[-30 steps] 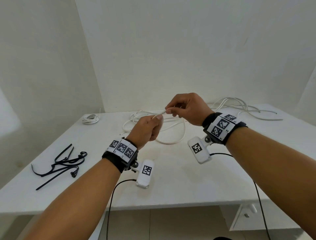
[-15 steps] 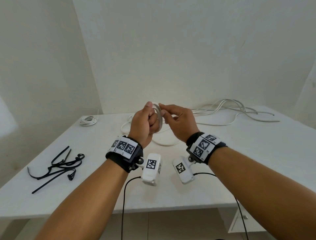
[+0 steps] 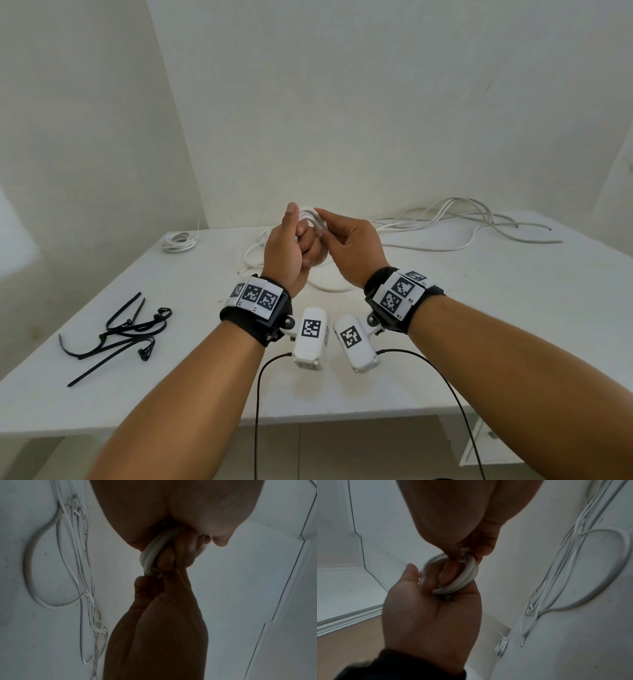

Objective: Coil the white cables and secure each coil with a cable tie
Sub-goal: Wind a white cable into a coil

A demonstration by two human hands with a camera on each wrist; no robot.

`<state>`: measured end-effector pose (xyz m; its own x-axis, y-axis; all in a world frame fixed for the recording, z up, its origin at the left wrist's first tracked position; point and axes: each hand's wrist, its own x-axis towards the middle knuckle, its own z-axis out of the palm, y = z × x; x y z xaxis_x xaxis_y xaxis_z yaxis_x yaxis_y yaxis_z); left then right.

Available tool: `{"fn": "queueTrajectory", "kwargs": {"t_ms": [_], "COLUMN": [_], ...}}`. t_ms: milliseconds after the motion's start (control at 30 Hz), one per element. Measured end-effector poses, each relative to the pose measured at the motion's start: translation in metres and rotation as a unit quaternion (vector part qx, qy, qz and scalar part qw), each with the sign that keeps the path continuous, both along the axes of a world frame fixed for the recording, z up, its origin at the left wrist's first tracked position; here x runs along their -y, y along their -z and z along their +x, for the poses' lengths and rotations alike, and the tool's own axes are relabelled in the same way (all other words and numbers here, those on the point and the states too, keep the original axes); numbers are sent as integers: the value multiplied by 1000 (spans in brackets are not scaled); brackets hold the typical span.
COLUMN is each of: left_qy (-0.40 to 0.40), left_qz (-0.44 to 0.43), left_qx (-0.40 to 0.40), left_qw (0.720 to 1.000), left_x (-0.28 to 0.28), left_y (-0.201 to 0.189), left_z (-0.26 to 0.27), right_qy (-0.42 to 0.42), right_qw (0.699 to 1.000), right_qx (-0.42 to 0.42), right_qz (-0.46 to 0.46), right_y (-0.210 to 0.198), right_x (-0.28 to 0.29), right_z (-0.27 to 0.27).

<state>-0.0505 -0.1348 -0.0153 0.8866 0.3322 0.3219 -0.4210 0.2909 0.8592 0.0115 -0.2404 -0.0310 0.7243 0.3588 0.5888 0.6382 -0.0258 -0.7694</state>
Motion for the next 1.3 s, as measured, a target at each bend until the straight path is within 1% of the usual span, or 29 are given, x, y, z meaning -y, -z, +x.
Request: {"fn": "queueTrajectory", "kwargs": {"t_ms": [67, 133, 167, 233, 267, 300, 367, 400, 467, 533, 600, 667, 767, 833, 933, 1000, 1067, 1167, 1300], "left_qy": [-41, -85, -118, -196, -220, -227, -219, -199, -131, -79, -42, -12, -10, -28, -130, -180, -210, -251, -315], "left_qz": [25, 88, 142, 235, 250, 253, 259, 250, 195, 153, 126, 80, 2, -23, -5, 16, 29, 39, 36], "left_qx": [-9, -14, -26, -56, -68, -75, -80, -87, -100, -108, -122, -146, -182, -197, -207, -199, -197, -203, -221], "left_qw": [999, 992, 983, 950, 941, 937, 937, 944, 967, 979, 984, 986, 983, 980, 970, 963, 957, 946, 922], "left_x": [2, 1, -1, -8, -12, -14, -19, -22, -29, -38, -45, -51, -61, -68, -84, -97, -113, -140, -177], "left_y": [0, -1, -2, -2, -2, -3, -4, -4, -3, -2, -2, -5, -10, -12, -11, -9, -6, 0, 10], "left_z": [1, 1, 1, -1, 0, 1, 5, 7, 6, 1, -5, -10, -14, -17, -24, -31, -40, -57, -83], "right_qy": [16, 31, 40, 46, 45, 45, 52, 54, 56, 53, 39, 18, -11, -22, -27, -30, -38, -65, -110], "right_qw": [1000, 999, 998, 997, 996, 996, 995, 993, 987, 976, 962, 947, 930, 927, 935, 942, 945, 942, 944], "right_qx": [15, 27, 37, 63, 72, 77, 86, 95, 132, 173, 222, 260, 273, 265, 236, 204, 187, 187, 157], "right_qz": [-9, -1, 2, -2, -7, -12, -23, -35, -75, -118, -154, -186, -245, -263, -264, -264, -266, -272, -269], "right_y": [1, -1, -3, -8, -10, -13, -18, -21, -24, -26, -26, -25, -28, -30, -35, -37, -35, -29, -23], "right_x": [-3, -4, -3, -3, -3, -3, -2, -1, 1, 1, -3, -11, -25, -37, -61, -79, -99, -130, -164], "right_z": [0, 1, 2, 1, 1, 0, 2, 4, 7, 6, 3, 0, -6, -12, -25, -35, -43, -57, -76]}}
